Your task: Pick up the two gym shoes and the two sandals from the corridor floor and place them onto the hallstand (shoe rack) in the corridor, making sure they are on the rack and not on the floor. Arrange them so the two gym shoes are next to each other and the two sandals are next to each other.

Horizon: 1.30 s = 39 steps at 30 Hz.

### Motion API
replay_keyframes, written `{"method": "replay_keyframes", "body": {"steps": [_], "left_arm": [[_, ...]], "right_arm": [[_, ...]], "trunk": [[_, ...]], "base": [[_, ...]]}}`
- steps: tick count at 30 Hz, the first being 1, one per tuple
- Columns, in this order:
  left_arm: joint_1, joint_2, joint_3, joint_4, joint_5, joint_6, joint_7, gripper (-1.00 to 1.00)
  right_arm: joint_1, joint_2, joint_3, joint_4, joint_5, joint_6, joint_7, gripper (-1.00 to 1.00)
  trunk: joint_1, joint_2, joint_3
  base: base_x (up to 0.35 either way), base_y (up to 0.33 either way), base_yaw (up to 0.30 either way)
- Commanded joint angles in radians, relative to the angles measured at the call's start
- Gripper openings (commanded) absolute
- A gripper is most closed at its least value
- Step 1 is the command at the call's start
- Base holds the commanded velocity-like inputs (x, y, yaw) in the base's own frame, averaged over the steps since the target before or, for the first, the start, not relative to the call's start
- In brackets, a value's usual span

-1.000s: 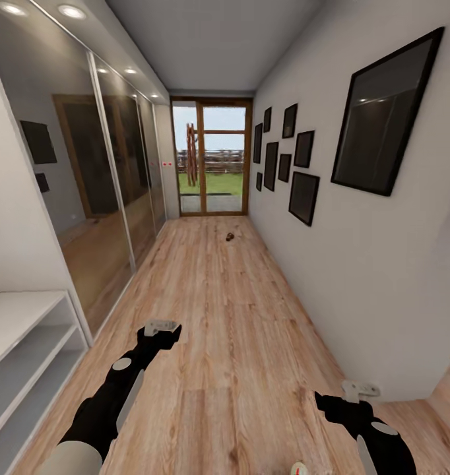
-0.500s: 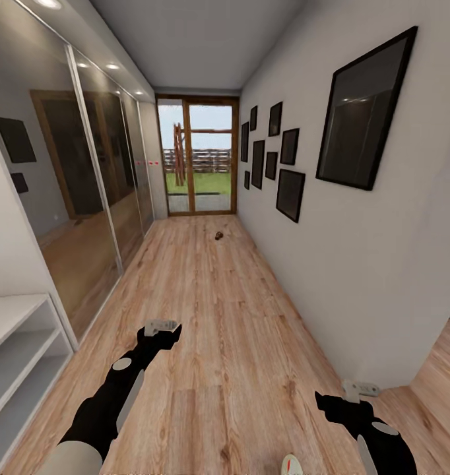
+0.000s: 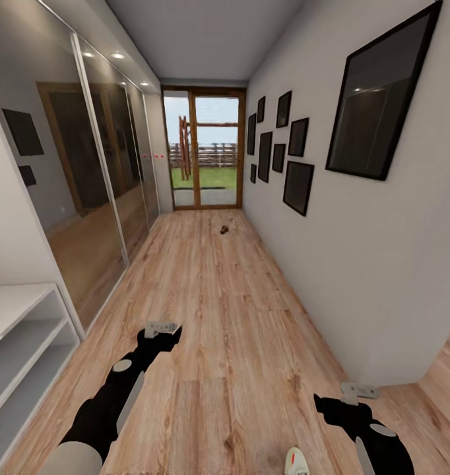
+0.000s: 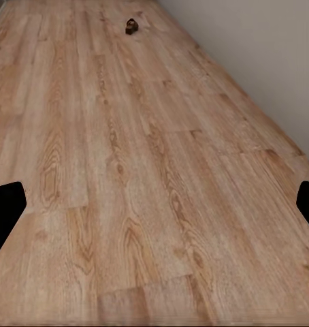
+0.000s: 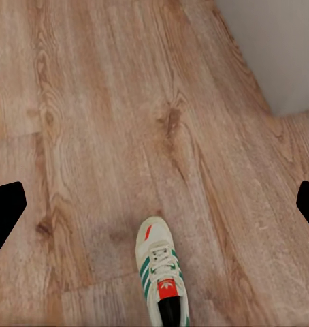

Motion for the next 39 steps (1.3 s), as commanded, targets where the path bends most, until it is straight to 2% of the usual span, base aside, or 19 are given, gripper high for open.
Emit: {"method": "replay_keyframes", "body": {"steps": [1, 5, 11, 14, 15, 20, 26, 31, 39], "left_arm": [[0.000, 0.000, 0.001, 0.001, 0.001, 0.006, -0.004, 1.00], [-0.001, 0.000, 0.001, 0.007, 0.001, 0.005, -0.004, 1.00], [-0.001, 0.000, 0.001, 0.010, 0.001, 0.005, -0.004, 1.00], [-0.001, 0.000, 0.001, 0.010, 0.001, 0.005, -0.004, 1.00], [-0.001, 0.000, 0.001, 0.010, 0.001, 0.004, -0.004, 1.00], [0.000, 0.000, 0.001, 0.010, 0.001, 0.004, -0.004, 1.00], [0.000, 0.000, 0.001, 0.010, 0.001, 0.003, -0.004, 1.00], [0.000, 0.000, 0.001, 0.010, 0.001, 0.003, -0.005, 1.00], [-0.001, 0.000, 0.001, 0.010, 0.001, 0.003, -0.005, 1.00]], "right_arm": [[0.000, 0.000, 0.000, 0.003, -0.001, 0.005, -0.001, 1.00], [0.000, 0.000, 0.000, 0.037, -0.002, -0.002, 0.001, 1.00], [0.000, 0.000, -0.001, 0.110, -0.002, -0.073, 0.001, 1.00], [0.000, 0.000, -0.001, 0.161, -0.002, -0.136, 0.001, 1.00], [0.000, 0.000, -0.001, 0.200, -0.002, -0.184, 0.001, 1.00], [0.000, -0.001, -0.001, 0.304, -0.002, -0.309, 0.002, 1.00], [0.000, -0.001, -0.001, 0.416, -0.002, -0.420, 0.001, 1.00], [0.000, -0.001, -0.002, 0.516, -0.001, -0.464, 0.002, 1.00], [0.000, -0.001, -0.002, 0.622, -0.001, -0.484, 0.003, 1.00]], "trunk": [[0.004, -0.008, -0.006], [0.019, -0.036, -0.025], [0.042, -0.078, -0.054], [0.054, -0.099, -0.068], [0.058, -0.106, -0.073], [0.077, -0.141, -0.097], [0.100, -0.183, -0.125], [0.119, -0.218, -0.149], [0.150, -0.274, -0.187]], "base": [[0.000, 0.000, 0.115], [0.000, 0.000, 0.116], [0.000, 0.000, 0.118], [0.000, 0.000, 0.118], [0.000, 0.000, 0.119], [0.000, 0.000, 0.119], [0.000, 0.000, 0.119], [0.000, 0.000, 0.119], [0.000, 0.000, 0.119]]}}
